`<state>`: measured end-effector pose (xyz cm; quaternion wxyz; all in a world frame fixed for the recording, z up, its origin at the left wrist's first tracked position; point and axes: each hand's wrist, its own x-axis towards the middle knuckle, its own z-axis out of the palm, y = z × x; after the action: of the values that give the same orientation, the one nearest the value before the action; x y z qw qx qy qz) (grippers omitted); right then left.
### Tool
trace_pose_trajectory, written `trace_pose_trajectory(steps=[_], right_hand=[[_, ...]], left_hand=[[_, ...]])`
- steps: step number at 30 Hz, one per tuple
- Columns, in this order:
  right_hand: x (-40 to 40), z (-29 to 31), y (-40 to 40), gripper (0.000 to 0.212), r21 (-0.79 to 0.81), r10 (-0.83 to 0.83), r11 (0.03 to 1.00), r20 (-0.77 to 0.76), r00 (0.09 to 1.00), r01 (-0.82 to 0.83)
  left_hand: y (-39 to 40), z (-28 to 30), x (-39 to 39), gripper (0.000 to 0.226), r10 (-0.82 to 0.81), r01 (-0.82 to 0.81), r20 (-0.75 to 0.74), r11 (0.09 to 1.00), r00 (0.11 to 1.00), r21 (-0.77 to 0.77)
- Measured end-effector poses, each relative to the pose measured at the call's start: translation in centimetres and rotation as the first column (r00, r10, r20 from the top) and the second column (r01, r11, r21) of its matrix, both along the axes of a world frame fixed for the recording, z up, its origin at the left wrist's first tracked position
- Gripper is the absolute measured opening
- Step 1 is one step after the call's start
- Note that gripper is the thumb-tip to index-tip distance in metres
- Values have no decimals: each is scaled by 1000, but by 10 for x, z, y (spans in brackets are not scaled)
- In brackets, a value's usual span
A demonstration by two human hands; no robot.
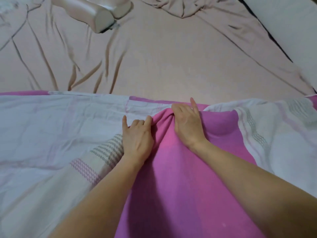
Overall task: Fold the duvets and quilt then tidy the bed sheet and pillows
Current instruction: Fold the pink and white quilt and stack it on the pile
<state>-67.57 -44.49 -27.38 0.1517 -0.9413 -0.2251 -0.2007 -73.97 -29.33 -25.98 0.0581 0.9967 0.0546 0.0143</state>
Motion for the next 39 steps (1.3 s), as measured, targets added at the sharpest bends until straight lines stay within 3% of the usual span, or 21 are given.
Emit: trace_pose_trajectory(steps=[2, 4, 7, 12, 14, 15, 17, 19, 23, 29, 31, 33, 35, 37, 39], right_hand=[[13, 3, 4, 26, 42, -53, 998, -28, 998, 55], [14, -9, 3, 13, -47, -111, 993, -141, 984, 105], [14, -21, -3, 33, -171, -82, 984, -237, 968, 42], [114, 16, 18, 28, -174, -82, 979, 151, 985, 108], [118, -5, 25, 10, -253, -104, 960, 62, 993, 116], [105, -24, 25, 9, -282, -139, 953, -68, 988, 115], [71, -60, 21, 31, -286, -234, 946, -286, 929, 151], [51, -70, 17, 55, -214, -264, 959, -443, 857, 185], [25, -82, 12, 73, -273, -164, 961, -485, 859, 29], [53, -65, 14, 63, -392, -292, 919, -765, 574, -55], [49, -43, 24, 62, -405, -332, 914, -767, 549, -13], [18, -10, 46, 53, -319, -246, 948, -684, 687, 22], [-36, 29, 86, 39, -73, 1, 996, -612, 791, -58], [-94, 63, 123, 30, 158, 207, 978, -649, 732, -137], [-146, 94, 158, 30, 289, 268, 955, -737, 620, -69]], left_hand=[[6, 15, 16, 11, 78, -77, 50, 997, 996, -21], [11, 24, 26, 16, 97, -96, 55, 995, 994, -13], [11, 21, 33, 20, 74, -75, 25, 997, 997, 34], [33, 25, 104, 17, 155, -172, 211, 983, 965, 65], [37, 0, 116, 23, 142, -158, 122, 979, 982, 132], [33, -14, 111, 29, 141, -142, 17, 975, 990, 169], [23, -49, 100, 38, 111, -92, -98, 979, 989, 184], [22, -69, 99, 42, 93, -75, -99, 981, 991, 177], [33, -83, 110, 37, 90, -73, -98, 984, 991, 162], [39, -41, 69, 46, -58, 82, -185, 989, 981, 122], [51, -22, 34, 59, -43, 63, -184, 992, 982, 108], [70, 0, -16, 66, 38, -20, -191, 995, 981, 95], [100, 31, -77, 66, 128, -98, -243, 987, 962, 129], [127, 56, -133, 68, 194, -143, -306, 973, 932, 182], [154, 85, -185, 68, 257, -198, -338, 960, 905, 198]])
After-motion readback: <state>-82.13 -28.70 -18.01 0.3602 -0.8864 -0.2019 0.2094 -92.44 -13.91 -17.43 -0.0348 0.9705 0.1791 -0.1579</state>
